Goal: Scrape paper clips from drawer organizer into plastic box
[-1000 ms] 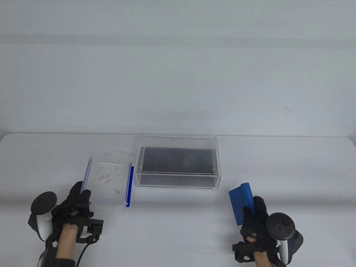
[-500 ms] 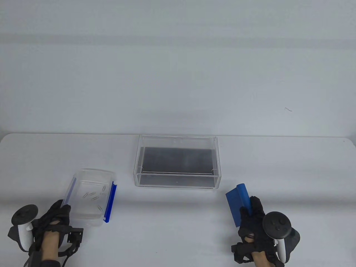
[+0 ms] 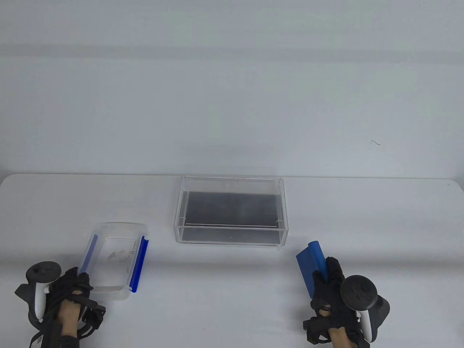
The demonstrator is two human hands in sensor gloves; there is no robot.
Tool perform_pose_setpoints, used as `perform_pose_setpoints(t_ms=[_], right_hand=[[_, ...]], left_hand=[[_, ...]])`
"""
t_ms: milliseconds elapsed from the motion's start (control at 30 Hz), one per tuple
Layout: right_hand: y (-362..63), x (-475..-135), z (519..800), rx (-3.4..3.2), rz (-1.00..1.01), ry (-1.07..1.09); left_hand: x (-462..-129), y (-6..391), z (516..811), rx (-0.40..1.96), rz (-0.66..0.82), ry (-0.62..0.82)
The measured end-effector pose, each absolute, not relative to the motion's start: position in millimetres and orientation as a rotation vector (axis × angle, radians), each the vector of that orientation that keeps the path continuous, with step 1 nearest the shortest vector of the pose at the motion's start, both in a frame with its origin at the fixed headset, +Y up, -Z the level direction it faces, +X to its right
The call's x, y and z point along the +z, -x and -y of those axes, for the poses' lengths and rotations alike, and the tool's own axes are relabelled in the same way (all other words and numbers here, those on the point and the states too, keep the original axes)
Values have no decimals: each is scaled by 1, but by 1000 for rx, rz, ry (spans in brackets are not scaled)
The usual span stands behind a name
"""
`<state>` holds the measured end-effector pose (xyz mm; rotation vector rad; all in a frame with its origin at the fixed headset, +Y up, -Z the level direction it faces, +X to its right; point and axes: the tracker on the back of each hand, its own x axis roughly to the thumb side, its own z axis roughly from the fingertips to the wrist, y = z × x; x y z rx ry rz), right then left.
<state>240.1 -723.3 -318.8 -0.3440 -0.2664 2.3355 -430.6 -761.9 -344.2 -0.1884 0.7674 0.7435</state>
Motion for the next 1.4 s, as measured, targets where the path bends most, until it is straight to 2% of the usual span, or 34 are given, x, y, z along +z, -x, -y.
perform_pose_setpoints(t_ms=[100, 200, 367, 533, 667, 833, 1000, 1200, 1400], right_hand=[[-240, -319, 723, 2337, 266, 345], [-240, -319, 723, 2336, 266, 345], [-241, -319, 722, 2337, 271, 343], [-242, -317, 719, 2329, 288, 345], [-244, -314, 717, 2317, 306, 347], [-247, -312, 714, 2328, 320, 352], [-252, -310, 711, 2396, 324, 360], [-262, -307, 709, 2467, 374, 455], [-274, -306, 716, 2509, 355, 592]], left_hand=[[-342, 431, 761, 748, -763, 188], [-339, 431, 754, 800, -737, 129], [-338, 417, 717, 840, -637, -4], [-340, 370, 675, 832, -424, -122], [-341, 322, 664, 848, -275, -124], [-342, 257, 678, 823, -137, -46], [-343, 209, 715, 789, -32, 27], [-341, 193, 741, 681, 34, 121], [-339, 192, 747, 714, 32, 145]])
